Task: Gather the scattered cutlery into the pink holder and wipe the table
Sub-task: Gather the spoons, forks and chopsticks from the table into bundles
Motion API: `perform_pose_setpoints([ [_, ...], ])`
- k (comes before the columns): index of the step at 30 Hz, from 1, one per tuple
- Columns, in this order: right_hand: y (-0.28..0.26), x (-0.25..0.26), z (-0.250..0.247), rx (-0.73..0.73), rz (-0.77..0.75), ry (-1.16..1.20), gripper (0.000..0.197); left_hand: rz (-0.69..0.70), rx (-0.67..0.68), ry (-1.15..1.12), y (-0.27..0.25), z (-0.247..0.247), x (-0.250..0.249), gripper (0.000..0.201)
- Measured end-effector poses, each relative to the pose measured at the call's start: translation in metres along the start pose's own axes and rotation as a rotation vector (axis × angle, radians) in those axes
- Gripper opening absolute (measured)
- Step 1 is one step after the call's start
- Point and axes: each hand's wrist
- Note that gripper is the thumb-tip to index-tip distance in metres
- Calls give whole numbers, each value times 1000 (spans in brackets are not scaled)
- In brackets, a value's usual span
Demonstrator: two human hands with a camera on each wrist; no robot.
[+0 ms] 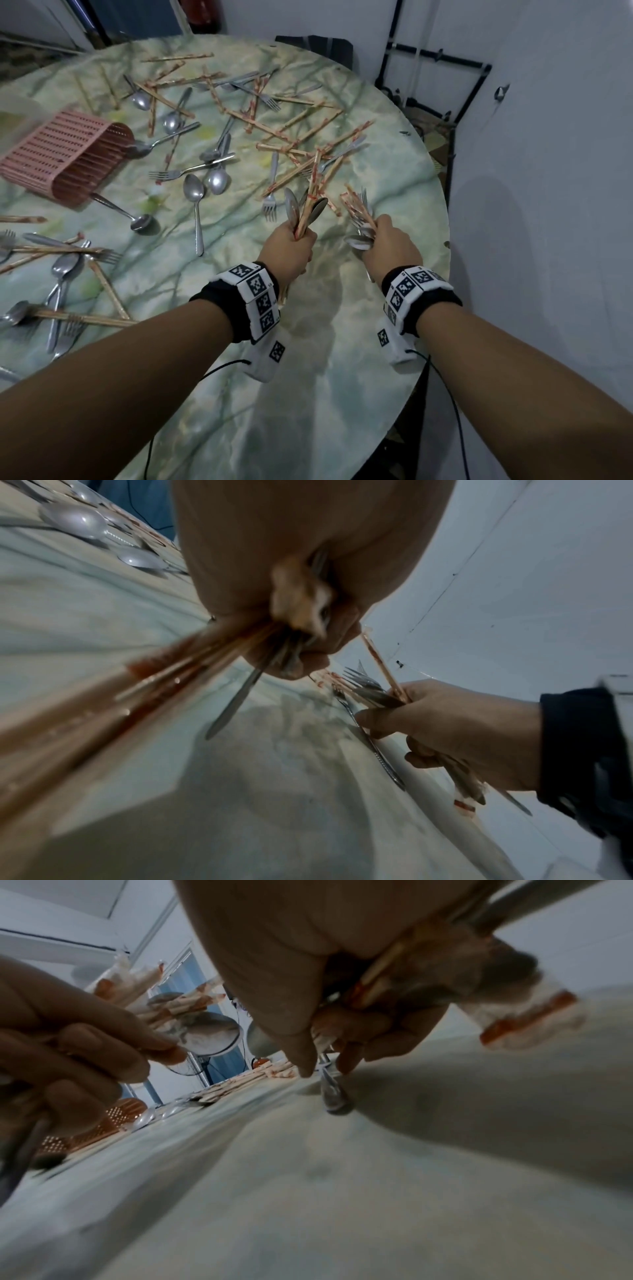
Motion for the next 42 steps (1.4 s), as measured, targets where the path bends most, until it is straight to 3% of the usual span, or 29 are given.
perform_pose_setpoints([
  [5,-5,5,1,27,65,3,38,14,0,14,-1,-3,2,16],
  [10,-5,3,-1,87,267,211,48,15,-14,66,-3,2,6,15],
  [18,-21,-9,-10,134,414,314,29,-4,95,228,-15,31,6,18],
  [25,-37,-3,-7,157,384,305,27,-20,218,440,-26,59,4,55],
  [28,-41,0,-6,144,341,279,27,1,160,615,-33,66,2,48],
  [30,-45,3,-7,113,345,290,38,51,98,747,-35,67,4,44],
  [32,-46,2,-5,99,352,272,54,83,105,714,-31,64,6,42],
  [35,-49,-1,-6,119,354,140,44,91,162,570,-24,52,7,47],
  [42,-55,-3,-1,171,208,223,24,107,116,540,-21,35,10,20],
])
Point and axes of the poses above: each hand's wrist, its own y-axis towards the middle knuckle, its own z-axis out of the palm, x = y × z, and after that the axes turned 9 degrees about -x, right-handed
